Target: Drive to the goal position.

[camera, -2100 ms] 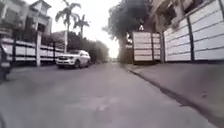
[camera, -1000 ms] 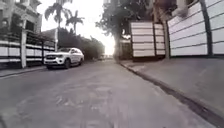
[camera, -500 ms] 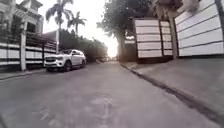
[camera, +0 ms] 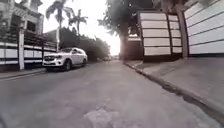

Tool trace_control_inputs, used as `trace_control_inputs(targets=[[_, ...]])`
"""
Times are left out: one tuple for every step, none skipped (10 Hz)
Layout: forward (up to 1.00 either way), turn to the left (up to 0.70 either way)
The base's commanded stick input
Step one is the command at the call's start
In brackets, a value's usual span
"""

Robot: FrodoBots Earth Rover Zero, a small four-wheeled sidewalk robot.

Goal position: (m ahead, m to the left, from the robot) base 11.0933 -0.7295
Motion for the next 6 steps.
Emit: trace_control_inputs(targets=[[1.00, 0.00], [1.00, 0.00], [1.00, 0.00], [1.00, 0.00], [1.00, 0.00], [1.00, 0.00]])
